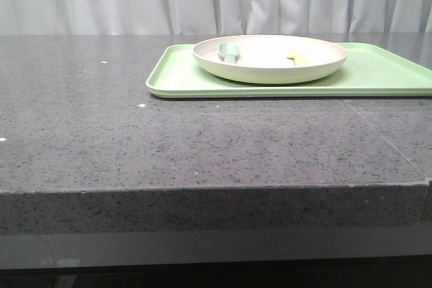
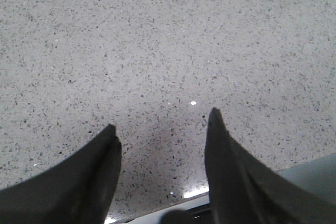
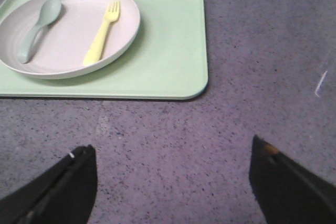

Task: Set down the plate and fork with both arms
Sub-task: 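Lower the right gripper onto the yellow fork and grasp it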

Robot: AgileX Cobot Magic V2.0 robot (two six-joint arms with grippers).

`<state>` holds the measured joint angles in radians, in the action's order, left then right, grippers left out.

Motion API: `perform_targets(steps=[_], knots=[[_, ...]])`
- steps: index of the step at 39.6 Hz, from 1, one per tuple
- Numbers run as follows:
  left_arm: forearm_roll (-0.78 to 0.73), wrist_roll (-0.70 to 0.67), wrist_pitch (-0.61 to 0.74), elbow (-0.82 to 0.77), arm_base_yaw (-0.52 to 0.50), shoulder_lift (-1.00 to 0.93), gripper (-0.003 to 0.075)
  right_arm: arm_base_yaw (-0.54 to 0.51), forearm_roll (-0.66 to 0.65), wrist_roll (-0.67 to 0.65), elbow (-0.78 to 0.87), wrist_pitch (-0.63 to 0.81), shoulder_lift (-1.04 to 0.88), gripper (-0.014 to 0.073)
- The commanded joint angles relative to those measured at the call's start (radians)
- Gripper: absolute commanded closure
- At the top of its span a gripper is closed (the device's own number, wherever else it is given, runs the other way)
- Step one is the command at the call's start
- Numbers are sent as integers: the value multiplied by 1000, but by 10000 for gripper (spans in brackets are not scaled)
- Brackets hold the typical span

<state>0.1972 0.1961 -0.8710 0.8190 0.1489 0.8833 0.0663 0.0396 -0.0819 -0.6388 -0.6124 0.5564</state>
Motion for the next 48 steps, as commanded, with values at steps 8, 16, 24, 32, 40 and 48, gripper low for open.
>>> perform_targets(steps=[8,16,24,32,40,48], knots=[[25,8,52,26,-2,-7,364,162,18,19,-269,5,287,-17],[25,8,52,26,-2,-7,364,270,-34,38,-474,-88,565,-17],[25,8,52,26,-2,-7,364,276,-40,35,-749,-241,856,-17],[25,8,52,26,-2,-7,364,274,-90,-27,-1027,-432,1103,-17],[25,8,52,26,-2,-7,364,253,-101,-67,-1239,-534,1280,-17],[25,8,52,26,-2,-7,364,223,-100,-101,-1363,-548,1391,-17]])
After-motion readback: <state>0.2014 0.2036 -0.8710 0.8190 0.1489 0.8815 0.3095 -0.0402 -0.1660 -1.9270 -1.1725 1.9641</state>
